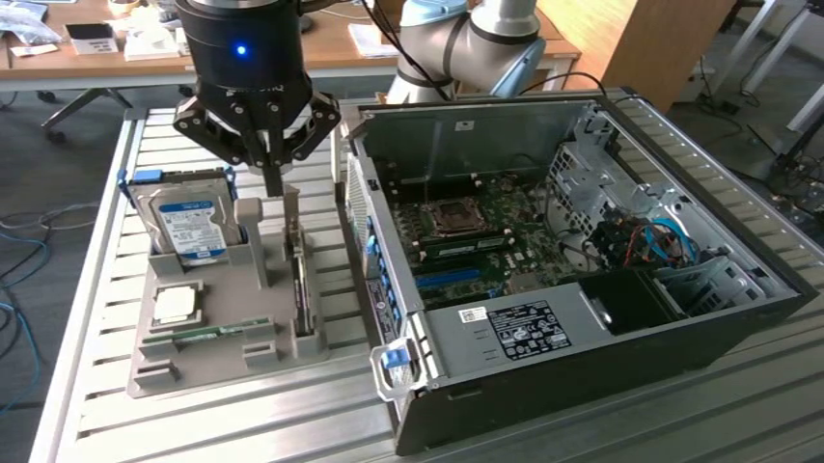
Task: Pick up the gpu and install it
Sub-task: 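Reach for the gpu, then pick up the gpu and move the gpu toward the slot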
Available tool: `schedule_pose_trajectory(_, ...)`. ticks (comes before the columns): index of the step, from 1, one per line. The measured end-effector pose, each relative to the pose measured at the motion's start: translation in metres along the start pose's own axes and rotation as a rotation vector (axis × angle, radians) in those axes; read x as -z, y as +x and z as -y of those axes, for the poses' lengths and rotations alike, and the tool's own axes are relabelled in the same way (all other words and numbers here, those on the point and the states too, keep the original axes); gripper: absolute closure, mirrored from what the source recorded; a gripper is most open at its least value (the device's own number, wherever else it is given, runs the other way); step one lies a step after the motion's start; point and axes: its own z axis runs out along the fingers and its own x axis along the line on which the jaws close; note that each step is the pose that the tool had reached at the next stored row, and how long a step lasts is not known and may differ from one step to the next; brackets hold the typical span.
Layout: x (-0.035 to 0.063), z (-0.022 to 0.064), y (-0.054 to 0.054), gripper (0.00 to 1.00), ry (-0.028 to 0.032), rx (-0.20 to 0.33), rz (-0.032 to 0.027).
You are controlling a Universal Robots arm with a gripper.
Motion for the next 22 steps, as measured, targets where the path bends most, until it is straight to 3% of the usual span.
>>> schedule_pose_trajectory(15, 0.0000, 0.0001, 0.0000, 0.89, 0.0001, 0.000, -0.0001)
schedule_pose_trajectory(17, 0.0000, 0.0001, 0.0000, 0.77, 0.0001, 0.000, 0.0000)
schedule_pose_trajectory(22, 0.0000, 0.0001, 0.0000, 0.64, 0.0001, 0.000, 0.0000)
